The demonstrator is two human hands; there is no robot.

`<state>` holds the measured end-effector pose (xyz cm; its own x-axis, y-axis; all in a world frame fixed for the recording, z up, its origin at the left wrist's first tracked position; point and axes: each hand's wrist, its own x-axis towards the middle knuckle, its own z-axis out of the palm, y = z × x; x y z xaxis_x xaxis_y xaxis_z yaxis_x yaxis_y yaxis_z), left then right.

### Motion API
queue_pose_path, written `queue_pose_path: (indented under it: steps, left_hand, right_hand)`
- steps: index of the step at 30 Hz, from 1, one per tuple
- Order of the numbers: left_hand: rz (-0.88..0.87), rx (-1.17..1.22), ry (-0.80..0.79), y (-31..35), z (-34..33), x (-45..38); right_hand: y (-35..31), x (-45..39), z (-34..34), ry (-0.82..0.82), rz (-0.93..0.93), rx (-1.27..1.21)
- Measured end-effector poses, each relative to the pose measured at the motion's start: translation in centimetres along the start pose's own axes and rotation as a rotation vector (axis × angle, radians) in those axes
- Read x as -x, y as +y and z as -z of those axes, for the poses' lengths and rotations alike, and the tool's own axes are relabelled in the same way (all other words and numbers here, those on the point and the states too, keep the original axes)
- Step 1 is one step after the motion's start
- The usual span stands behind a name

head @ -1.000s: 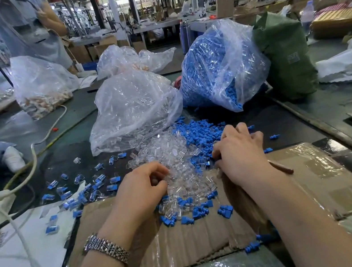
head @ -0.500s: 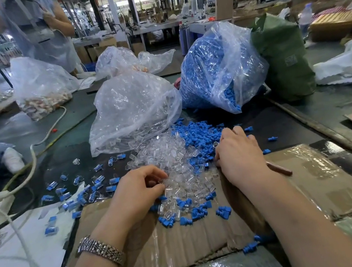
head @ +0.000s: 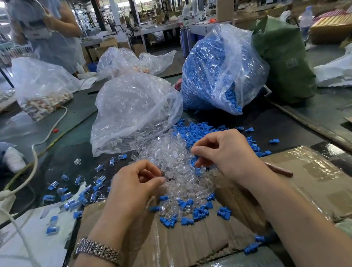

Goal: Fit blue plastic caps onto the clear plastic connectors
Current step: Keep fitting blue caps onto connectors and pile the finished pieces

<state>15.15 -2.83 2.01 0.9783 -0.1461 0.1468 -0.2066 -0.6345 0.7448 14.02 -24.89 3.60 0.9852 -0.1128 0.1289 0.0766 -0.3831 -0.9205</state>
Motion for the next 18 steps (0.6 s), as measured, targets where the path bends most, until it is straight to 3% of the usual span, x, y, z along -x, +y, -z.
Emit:
queue_pose_path:
  steps: [3, 7, 13, 18]
  left_hand:
    - [-0.008, 0.125, 0.008, 0.2, 0.2, 0.1]
    - [0.060, 0.480, -0.099, 0.9, 0.4, 0.2]
    - [0.110, 0.737, -0.253, 0.6, 0.3, 0.3]
    - [0.110, 0.818, -0.277, 1.0, 0.2, 0.4]
  right_hand:
    - [-0.3, 0.2, 0.2, -0.072, -0.013, -0.179]
    - [-0.7, 0.6, 0.1, -0.165, 0.050, -0.265]
    - [-0.9, 1.3, -0.2, -0.157, 0.241, -0.145]
    - [-0.8, 1.5, -0.4, -0.126, 0.358, 0.013]
